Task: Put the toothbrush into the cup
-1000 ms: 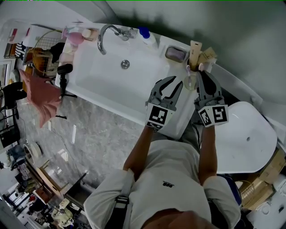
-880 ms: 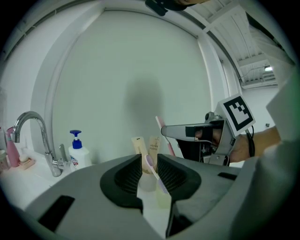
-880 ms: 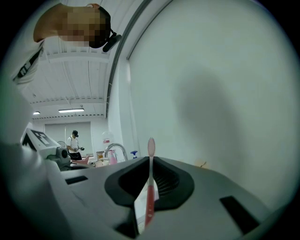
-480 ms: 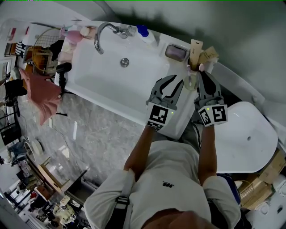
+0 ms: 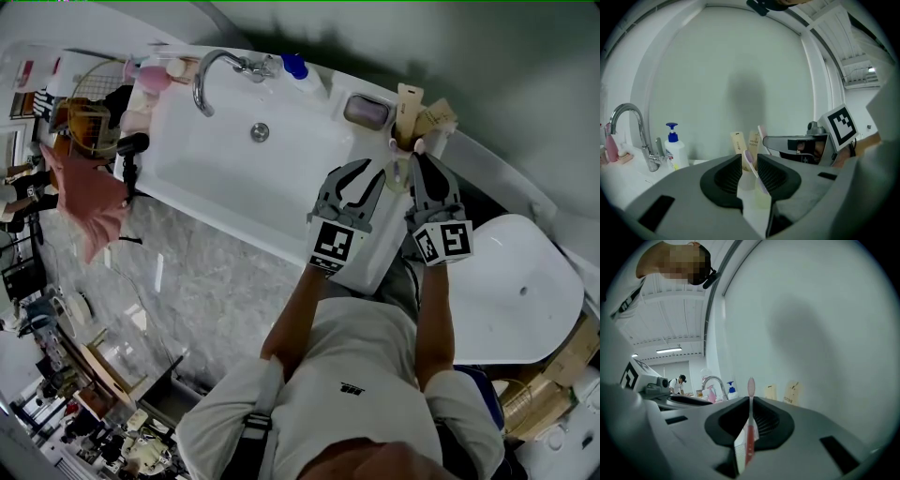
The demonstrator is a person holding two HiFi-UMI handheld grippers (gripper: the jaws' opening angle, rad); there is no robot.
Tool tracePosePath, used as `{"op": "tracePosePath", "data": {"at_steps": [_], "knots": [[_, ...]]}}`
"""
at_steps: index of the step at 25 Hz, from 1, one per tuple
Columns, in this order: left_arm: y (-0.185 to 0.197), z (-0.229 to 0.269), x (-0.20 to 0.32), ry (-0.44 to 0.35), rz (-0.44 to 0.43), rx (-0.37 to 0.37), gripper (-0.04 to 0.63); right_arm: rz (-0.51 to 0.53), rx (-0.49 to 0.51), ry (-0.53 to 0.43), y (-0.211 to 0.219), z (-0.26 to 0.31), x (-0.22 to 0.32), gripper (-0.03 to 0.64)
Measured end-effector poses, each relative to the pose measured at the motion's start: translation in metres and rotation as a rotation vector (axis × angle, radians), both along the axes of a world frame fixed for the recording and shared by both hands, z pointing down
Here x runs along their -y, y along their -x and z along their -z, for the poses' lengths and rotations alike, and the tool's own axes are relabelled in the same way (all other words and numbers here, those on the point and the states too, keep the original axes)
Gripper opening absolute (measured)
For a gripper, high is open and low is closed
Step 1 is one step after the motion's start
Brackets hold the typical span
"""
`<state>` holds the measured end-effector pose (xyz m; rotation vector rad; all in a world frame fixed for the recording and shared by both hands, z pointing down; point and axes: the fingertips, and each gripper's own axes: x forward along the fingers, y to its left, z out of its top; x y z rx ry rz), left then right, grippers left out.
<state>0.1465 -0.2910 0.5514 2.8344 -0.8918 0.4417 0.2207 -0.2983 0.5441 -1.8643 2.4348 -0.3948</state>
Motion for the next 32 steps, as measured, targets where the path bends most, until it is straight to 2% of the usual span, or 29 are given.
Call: {"op": "tracePosePath", "data": {"at_steps": [15, 32], "knots": [[-0.002, -0.009, -0.001, 0.017, -0.001, 0.012, 0.101, 0.026, -0.089, 0.074, 0.003, -0.026, -0.004, 0.046], [0.0, -0.012, 0.002, 0.028, -0.001, 0.014, 0.101, -0.014, -0.145, 0.168, -0.005, -0.051, 0.001, 0.046]]}}
